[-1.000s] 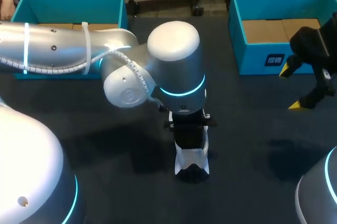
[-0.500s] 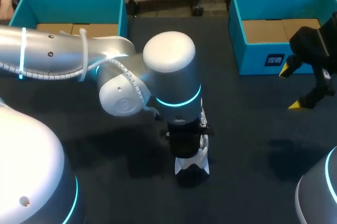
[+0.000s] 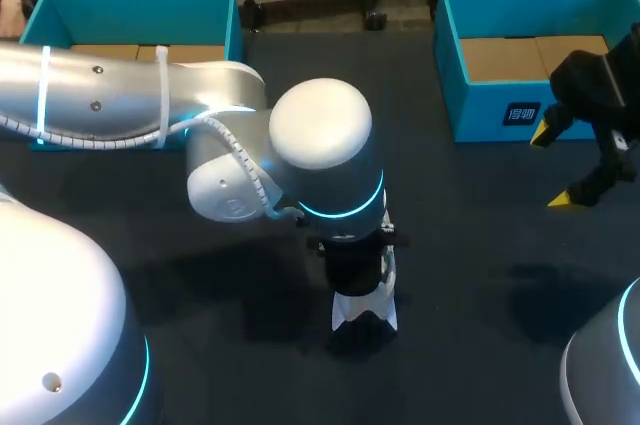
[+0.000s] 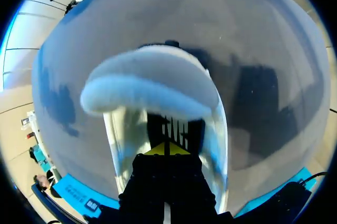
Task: Take the shoe out of the shoebox, open the shoe tongue, remove and reinsert the insole, then place the shoe into the shoebox
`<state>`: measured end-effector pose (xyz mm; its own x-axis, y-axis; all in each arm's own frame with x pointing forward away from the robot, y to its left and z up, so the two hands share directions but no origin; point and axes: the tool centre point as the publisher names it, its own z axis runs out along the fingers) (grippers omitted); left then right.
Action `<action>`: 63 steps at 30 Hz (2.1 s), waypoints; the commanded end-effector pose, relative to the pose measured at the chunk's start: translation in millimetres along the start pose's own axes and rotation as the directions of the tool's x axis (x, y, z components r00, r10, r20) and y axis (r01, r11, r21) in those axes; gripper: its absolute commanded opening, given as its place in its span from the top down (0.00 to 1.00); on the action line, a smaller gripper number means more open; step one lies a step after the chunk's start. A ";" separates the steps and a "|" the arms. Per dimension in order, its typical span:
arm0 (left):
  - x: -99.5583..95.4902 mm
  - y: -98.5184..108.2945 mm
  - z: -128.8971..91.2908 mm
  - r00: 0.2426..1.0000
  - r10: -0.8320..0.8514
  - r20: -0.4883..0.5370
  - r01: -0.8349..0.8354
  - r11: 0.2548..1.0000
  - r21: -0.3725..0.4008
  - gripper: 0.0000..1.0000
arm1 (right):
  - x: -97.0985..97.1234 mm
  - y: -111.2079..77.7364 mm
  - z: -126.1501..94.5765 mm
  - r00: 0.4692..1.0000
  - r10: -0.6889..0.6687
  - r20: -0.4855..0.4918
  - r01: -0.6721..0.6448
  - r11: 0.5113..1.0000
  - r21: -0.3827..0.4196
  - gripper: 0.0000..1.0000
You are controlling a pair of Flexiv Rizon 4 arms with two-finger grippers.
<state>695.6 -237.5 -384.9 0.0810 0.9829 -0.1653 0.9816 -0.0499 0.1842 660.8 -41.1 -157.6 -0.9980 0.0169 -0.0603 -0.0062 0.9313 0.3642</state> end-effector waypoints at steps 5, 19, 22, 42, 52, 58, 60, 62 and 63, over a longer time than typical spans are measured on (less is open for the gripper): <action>2.1 14.2 -19.7 1.000 -0.017 -0.008 0.016 0.995 -0.095 1.00 | -2.1 0.8 0.9 1.000 0.000 -0.004 0.000 1.000 0.003 0.00; -3.1 30.6 -36.7 0.999 -0.051 -0.014 0.048 0.986 -0.159 0.58 | -2.1 0.8 0.9 1.000 0.000 -0.004 0.000 1.000 0.003 0.00; 0.9 29.1 -35.4 0.998 -0.058 -0.026 0.053 0.987 -0.154 0.02 | -2.1 0.8 0.9 1.000 0.000 -0.004 0.000 1.000 0.003 0.00; 16.0 21.2 -53.4 0.993 -0.067 -0.101 0.059 0.995 -0.081 0.00 | -2.1 0.8 0.9 1.000 0.000 -0.004 0.000 1.000 0.003 0.00; 16.9 34.3 -57.5 0.992 -0.075 -0.098 0.067 0.994 -0.080 0.00 | -2.1 0.8 0.9 1.000 0.000 -0.004 0.000 1.000 0.003 0.00; 14.5 48.5 -64.0 0.993 -0.071 -0.094 0.061 0.992 -0.106 0.00 | -2.1 0.8 0.9 1.000 0.000 -0.004 0.000 1.000 0.003 0.00; 13.4 52.6 -66.5 0.993 -0.069 -0.091 0.058 0.992 -0.115 0.00 | -2.1 0.8 0.9 1.000 0.000 -0.004 0.000 1.000 0.003 0.00; 11.4 59.0 -70.9 0.994 -0.068 -0.085 0.058 0.991 -0.120 0.00 | -2.1 0.8 0.9 1.000 0.000 -0.004 0.000 1.000 0.003 0.00; 10.0 63.7 -73.7 0.995 -0.065 -0.080 0.054 0.990 -0.127 0.00 | -2.1 0.8 0.9 1.000 0.000 -0.004 0.000 1.000 0.003 0.00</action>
<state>742.2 -220.6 -311.4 -0.0022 0.9954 -0.0963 0.9547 0.0307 0.2961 660.7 -41.2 -157.2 -0.9980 0.0168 -0.0603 -0.0063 0.9315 0.3636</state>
